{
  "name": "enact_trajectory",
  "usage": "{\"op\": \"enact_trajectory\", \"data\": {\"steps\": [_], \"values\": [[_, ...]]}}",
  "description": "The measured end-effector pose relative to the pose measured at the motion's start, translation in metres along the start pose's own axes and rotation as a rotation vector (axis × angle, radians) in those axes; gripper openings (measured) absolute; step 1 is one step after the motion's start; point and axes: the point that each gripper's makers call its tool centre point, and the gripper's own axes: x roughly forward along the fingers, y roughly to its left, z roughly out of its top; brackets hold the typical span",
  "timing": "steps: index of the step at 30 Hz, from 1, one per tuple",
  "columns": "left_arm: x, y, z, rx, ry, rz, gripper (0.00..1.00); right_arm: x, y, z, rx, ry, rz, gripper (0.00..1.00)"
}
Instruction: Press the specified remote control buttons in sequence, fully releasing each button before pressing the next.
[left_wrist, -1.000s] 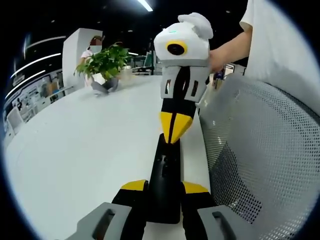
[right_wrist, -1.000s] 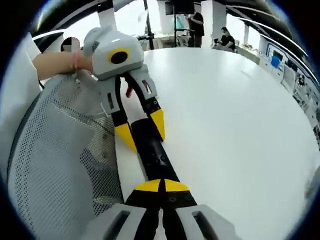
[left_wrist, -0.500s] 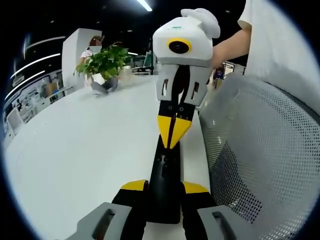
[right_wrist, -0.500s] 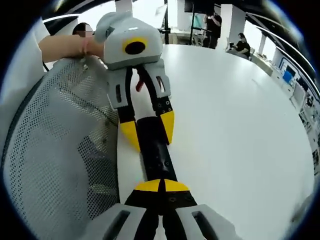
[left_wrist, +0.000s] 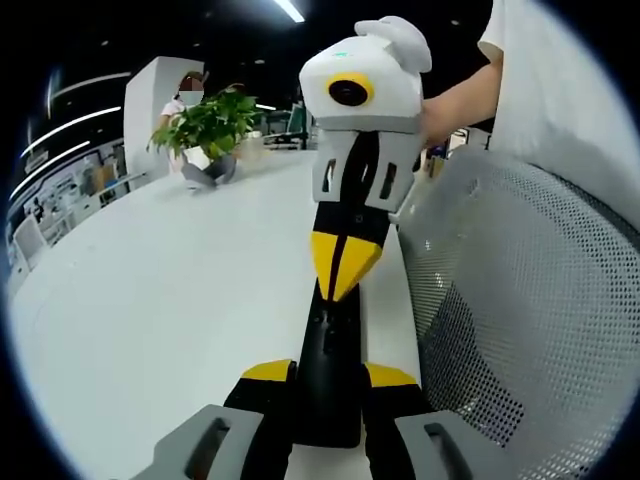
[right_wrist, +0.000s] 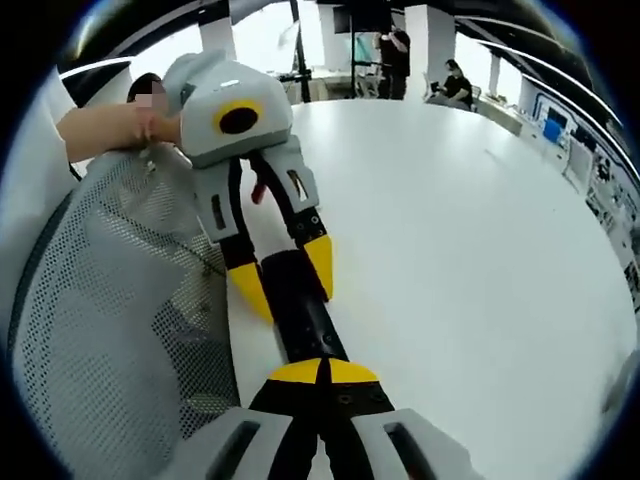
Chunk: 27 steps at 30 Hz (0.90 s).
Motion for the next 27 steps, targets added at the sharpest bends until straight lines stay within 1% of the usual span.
{"op": "enact_trajectory", "data": {"steps": [3, 4, 6, 8, 9, 10, 11, 14, 16, 17, 18, 19, 20, 21, 22, 24, 27], "values": [[0.000, 0.000, 0.000, 0.000, 0.000, 0.000, 0.25, 0.000, 0.001, -0.001, -0.101, 0.027, -0.011, 0.00], [0.000, 0.000, 0.000, 0.000, 0.000, 0.000, 0.25, 0.001, 0.002, -0.001, -0.114, 0.032, -0.017, 0.00], [0.000, 0.000, 0.000, 0.001, 0.001, 0.000, 0.25, 0.001, 0.002, -0.001, -0.113, 0.034, -0.013, 0.00], [0.000, 0.000, 0.000, 0.002, 0.001, 0.000, 0.25, 0.001, 0.001, -0.001, -0.136, 0.041, -0.011, 0.00], [0.000, 0.000, 0.000, 0.003, 0.002, 0.000, 0.25, 0.002, 0.002, -0.001, -0.155, 0.050, -0.012, 0.00], [0.000, 0.000, 0.000, -0.001, 0.002, 0.003, 0.25, 0.002, 0.002, -0.002, -0.202, 0.071, -0.015, 0.00], [0.000, 0.000, 0.000, 0.000, 0.003, 0.007, 0.25, 0.002, 0.002, -0.002, -0.220, 0.086, -0.019, 0.00], [0.000, -0.001, 0.000, -0.008, 0.002, 0.009, 0.25, 0.004, 0.002, -0.001, -0.212, 0.117, -0.039, 0.00], [0.000, 0.000, 0.000, -0.014, -0.001, 0.008, 0.25, 0.005, 0.002, 0.000, -0.231, 0.125, -0.063, 0.00], [-0.001, 0.000, 0.000, -0.014, 0.000, 0.007, 0.25, 0.004, 0.002, -0.002, -0.238, 0.114, -0.070, 0.00], [-0.001, 0.000, 0.000, -0.014, -0.001, 0.007, 0.25, 0.003, 0.001, -0.001, -0.226, 0.101, -0.073, 0.00], [-0.001, 0.000, 0.000, -0.012, 0.000, 0.008, 0.25, 0.003, 0.001, 0.000, -0.160, 0.065, -0.079, 0.00], [-0.001, 0.000, 0.000, -0.010, 0.001, 0.008, 0.25, 0.002, 0.000, 0.000, -0.132, 0.046, -0.081, 0.00], [-0.001, 0.000, -0.001, -0.011, 0.000, 0.008, 0.25, 0.001, 0.001, 0.002, -0.109, 0.013, -0.081, 0.00], [-0.001, 0.000, 0.000, -0.014, -0.001, 0.008, 0.25, 0.001, 0.003, 0.004, -0.103, -0.007, -0.079, 0.00], [-0.001, 0.000, -0.001, -0.013, -0.001, 0.007, 0.25, 0.001, 0.008, 0.003, -0.106, -0.011, -0.073, 0.00], [-0.001, 0.000, -0.001, -0.008, 0.000, 0.005, 0.25, 0.003, 0.021, 0.004, -0.113, -0.017, -0.044, 0.00]]}}
